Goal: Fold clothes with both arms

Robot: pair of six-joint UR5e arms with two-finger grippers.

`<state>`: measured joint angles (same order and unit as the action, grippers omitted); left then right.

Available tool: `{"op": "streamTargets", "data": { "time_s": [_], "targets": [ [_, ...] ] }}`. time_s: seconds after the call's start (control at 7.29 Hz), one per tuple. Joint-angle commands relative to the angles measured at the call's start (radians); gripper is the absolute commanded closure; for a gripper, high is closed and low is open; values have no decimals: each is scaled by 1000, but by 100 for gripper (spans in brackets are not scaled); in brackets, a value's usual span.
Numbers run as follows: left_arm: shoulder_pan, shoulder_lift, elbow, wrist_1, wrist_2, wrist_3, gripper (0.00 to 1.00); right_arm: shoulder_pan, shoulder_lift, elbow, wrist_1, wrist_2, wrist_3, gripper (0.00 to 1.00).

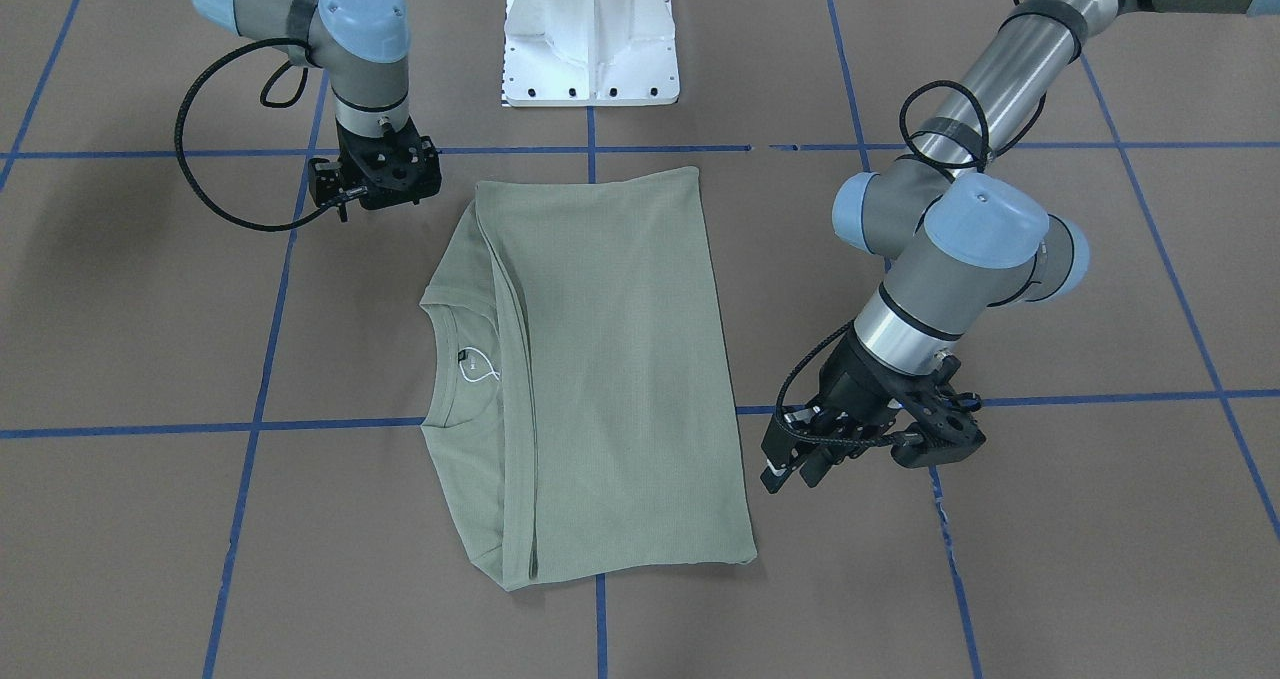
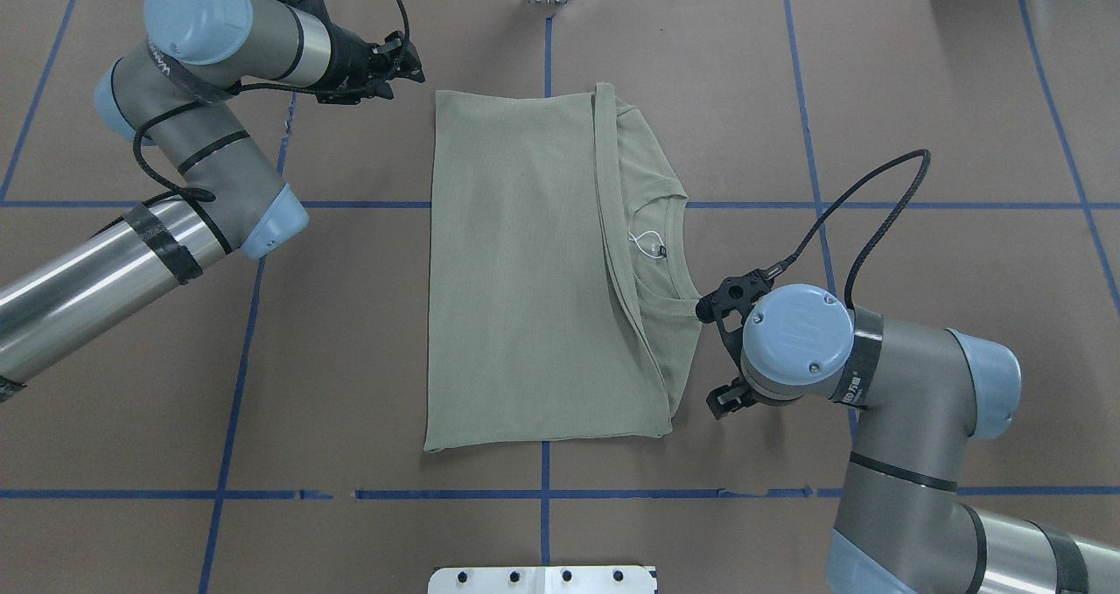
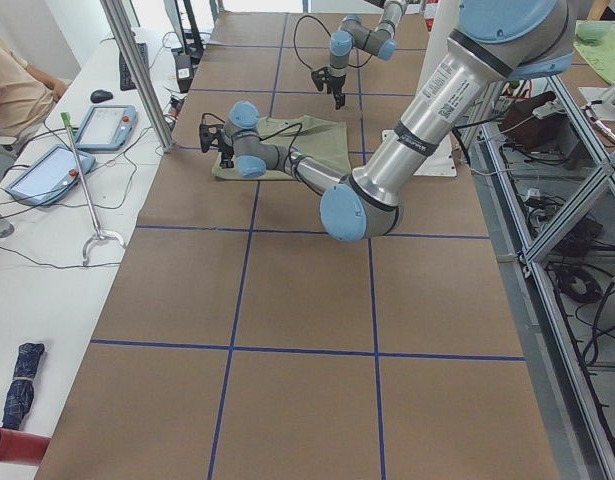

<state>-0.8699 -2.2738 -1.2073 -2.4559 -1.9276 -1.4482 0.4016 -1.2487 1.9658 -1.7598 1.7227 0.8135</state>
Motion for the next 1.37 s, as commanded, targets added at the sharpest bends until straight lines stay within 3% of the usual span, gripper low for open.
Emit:
{"op": "streamTargets", "data": {
  "time_s": [0.0, 0.55, 1.1, 1.24],
  "targets": [
    [-3, 0, -14, 0, -8, -1, 42, 31, 172, -106, -1, -5, 24, 0],
    [-24, 51, -61, 0, -50, 2, 42, 48, 371, -336, 16, -6, 55, 0],
    [-24, 57, -75, 0, -50, 0, 42, 101, 350, -380, 39, 0, 33, 0],
    [-24, 59, -75, 0, -50, -1, 42, 111, 287, -349, 45, 6, 33, 0]
  ]
}}
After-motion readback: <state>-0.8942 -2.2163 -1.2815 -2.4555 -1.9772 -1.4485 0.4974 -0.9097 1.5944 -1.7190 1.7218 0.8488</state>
